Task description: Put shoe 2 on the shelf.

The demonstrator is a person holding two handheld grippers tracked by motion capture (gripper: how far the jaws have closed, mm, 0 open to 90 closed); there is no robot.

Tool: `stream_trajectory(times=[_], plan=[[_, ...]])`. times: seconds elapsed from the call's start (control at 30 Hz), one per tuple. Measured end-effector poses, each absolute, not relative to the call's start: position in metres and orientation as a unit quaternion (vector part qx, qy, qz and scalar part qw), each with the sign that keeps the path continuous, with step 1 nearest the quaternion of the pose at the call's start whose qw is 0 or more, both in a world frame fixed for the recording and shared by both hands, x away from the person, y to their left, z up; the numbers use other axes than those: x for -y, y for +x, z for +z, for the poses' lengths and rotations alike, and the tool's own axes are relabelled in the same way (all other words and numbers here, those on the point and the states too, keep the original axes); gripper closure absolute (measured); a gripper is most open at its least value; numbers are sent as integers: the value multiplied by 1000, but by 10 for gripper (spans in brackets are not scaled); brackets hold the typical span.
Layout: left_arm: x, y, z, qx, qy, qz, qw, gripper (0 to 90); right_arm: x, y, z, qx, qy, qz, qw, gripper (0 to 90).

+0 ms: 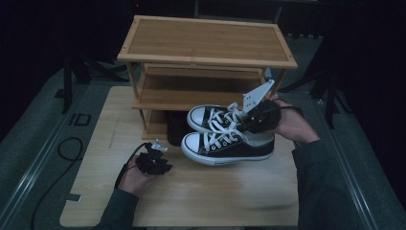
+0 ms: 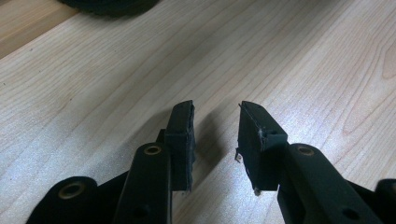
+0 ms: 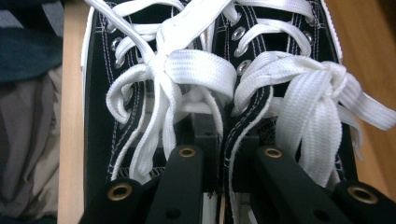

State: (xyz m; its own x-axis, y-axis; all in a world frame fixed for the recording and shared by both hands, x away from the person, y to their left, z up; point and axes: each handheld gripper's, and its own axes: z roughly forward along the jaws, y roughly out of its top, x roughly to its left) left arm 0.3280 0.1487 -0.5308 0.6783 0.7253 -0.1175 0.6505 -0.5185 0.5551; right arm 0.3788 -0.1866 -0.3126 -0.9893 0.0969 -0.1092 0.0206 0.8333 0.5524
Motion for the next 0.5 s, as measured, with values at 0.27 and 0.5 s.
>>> stream_trajectory(times=[0.27,0.5], plan=[[-150,328,-530,-394,869,67,291,663,179,396,-296,-943,73,313,80,852],[-150,327,-529,-393,869,65,293,663,160,414,-297,-934,157,303,103,854]])
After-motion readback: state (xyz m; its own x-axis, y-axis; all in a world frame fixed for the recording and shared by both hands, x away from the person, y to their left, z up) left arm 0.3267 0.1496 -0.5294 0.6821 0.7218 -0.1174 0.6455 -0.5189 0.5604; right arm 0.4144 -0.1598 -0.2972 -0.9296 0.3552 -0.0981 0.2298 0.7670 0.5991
